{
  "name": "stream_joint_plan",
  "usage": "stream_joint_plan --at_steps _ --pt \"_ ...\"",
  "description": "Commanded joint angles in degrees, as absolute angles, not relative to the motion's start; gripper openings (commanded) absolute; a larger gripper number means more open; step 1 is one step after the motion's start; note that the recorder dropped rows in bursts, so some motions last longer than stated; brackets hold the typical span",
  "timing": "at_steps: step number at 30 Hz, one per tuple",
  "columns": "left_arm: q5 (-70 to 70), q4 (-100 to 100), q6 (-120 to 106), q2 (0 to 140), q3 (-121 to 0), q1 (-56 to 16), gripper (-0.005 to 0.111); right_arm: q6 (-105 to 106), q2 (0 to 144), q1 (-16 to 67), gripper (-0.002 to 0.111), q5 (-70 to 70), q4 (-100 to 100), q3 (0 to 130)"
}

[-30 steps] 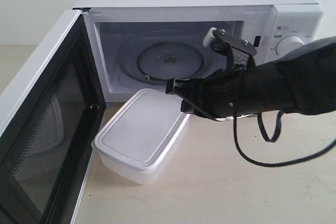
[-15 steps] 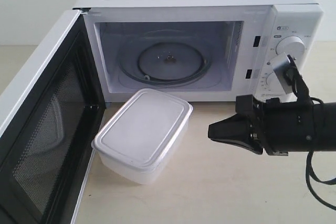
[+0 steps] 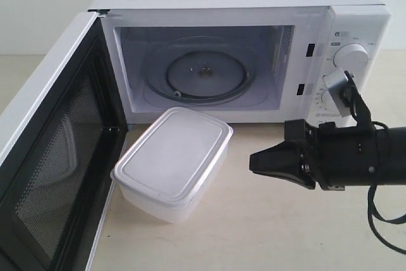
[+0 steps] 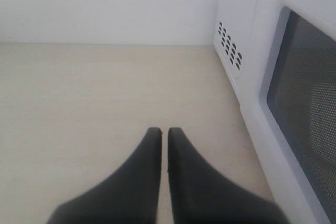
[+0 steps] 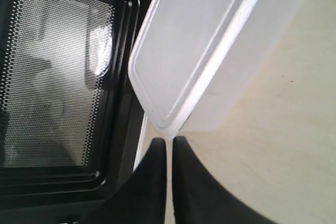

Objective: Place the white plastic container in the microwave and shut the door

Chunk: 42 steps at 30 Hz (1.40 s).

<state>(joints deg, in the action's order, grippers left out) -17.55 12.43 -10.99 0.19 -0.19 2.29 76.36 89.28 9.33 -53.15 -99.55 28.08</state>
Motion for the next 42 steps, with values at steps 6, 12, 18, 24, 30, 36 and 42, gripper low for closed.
stream_joint_plan --at_steps 6,12,18,24,30,36,42 --pt "-17.0 12.7 -10.7 0.0 0.0 2.0 0.004 68.5 78.8 9.2 0.0 -43.6 -99.9 30.8" --pt "-17.0 12.7 -10.7 0.0 0.0 2.0 0.004 59.7 66.2 9.7 0.0 -30.7 -96.4 30.7" --pt "-17.0 12.7 -10.7 0.0 0.0 2.0 0.004 25.7 59.6 17.4 0.0 -9.2 -72.1 25.2" --pt "-17.0 12.7 -10.7 0.0 0.0 2.0 0.004 10.0 59.2 28.2 0.0 0.0 -56.4 20.2" --pt "-17.0 12.7 -10.7 0.0 0.0 2.0 0.004 -38.7 59.5 33.4 0.0 10.8 -8.0 16.5" --pt "-17.0 12.7 -10.7 0.0 0.0 2.0 0.004 -58.4 67.1 33.1 0.0 14.0 9.5 15.6" --pt "-17.0 12.7 -10.7 0.0 0.0 2.0 0.004 -70.5 79.0 33.1 0.0 39.5 21.6 13.0"
